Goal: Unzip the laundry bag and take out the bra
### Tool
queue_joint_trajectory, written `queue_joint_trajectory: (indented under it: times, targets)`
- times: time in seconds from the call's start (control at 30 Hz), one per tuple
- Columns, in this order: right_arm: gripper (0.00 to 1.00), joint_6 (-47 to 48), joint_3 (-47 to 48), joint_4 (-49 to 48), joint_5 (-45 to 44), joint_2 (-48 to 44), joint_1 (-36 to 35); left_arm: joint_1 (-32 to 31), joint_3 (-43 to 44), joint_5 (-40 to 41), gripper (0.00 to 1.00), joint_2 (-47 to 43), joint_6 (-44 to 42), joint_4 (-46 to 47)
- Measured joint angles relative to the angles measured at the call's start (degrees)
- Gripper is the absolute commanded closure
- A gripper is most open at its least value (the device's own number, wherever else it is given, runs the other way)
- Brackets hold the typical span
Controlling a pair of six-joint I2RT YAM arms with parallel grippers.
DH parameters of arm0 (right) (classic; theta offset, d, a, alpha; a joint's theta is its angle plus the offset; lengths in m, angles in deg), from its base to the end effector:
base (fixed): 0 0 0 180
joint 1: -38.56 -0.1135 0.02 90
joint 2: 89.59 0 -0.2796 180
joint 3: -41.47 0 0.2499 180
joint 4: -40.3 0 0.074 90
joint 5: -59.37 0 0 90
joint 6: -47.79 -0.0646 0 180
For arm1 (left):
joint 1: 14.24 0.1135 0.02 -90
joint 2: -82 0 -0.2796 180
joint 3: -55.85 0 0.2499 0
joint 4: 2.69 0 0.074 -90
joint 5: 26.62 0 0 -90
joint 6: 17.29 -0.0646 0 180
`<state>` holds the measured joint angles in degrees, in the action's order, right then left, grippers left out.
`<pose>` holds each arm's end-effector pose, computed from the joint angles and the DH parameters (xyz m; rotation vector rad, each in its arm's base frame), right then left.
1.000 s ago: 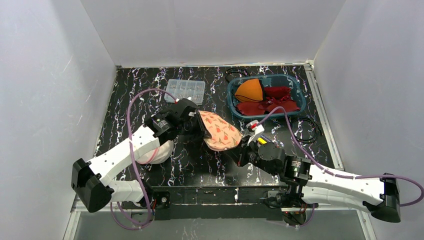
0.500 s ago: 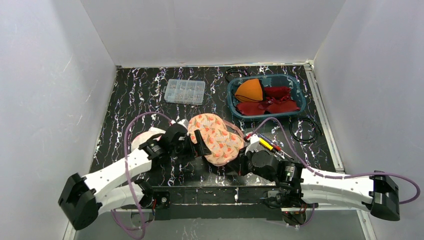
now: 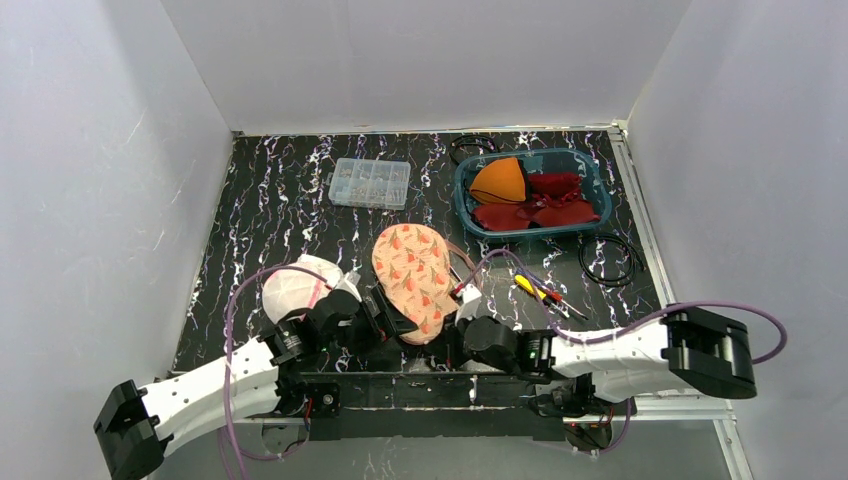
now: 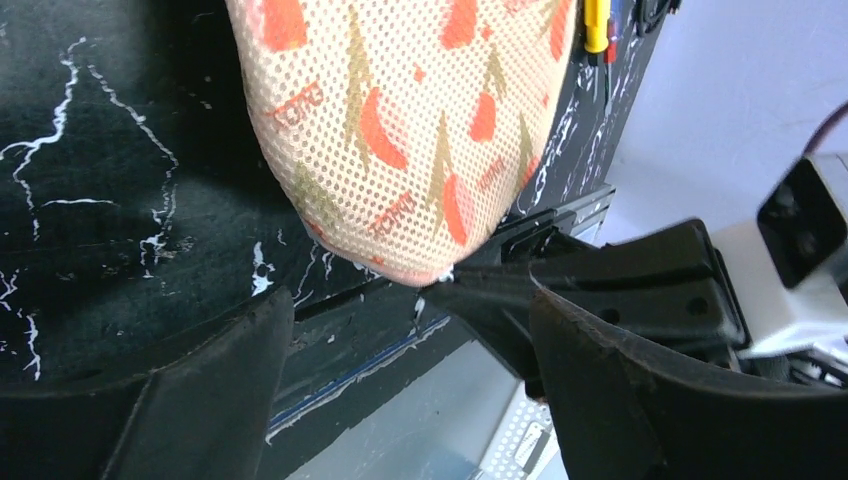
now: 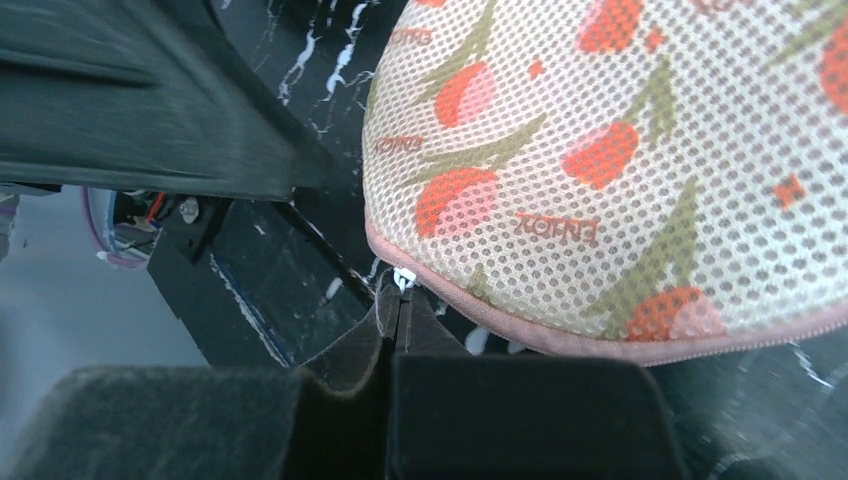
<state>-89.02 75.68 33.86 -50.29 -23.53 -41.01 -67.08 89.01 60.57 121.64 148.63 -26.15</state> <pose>0.0649 0.2327 0.1793 -0.3788 2.1200 1.0403 0.1020 -0.1398 0.1945 -0.4511 2.3809 -1.2886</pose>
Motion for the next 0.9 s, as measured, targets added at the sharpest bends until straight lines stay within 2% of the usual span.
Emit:
queue_joint_trajectory:
  times: [0.3, 0.5, 0.6, 0.9]
  targets:
    - [0.99, 0.13, 4.02, -9.4, -1.42, 9.57, -3.02, -0.17, -2.99, 1.18, 0.34, 4.57, 5.38, 4.92]
    - [0.99, 0.26, 4.02, -10.97, -2.4, 9.86, -3.48, -0.17, -3.06, 3.98, 0.58, 5.42, 7.23, 4.68]
    - [0.99, 0.24, 4.02, -11.23, -2.86, 9.86, -3.63, -0.17, -3.06, 5.05, 0.67, 5.4, 8.13, 3.93]
    - [0.99, 0.22, 4.15, -10.27, -4.09, 9.84, -4.31, -0.52, -3.04, 6.69, 0.85, 4.81, 10.01, 1.36]
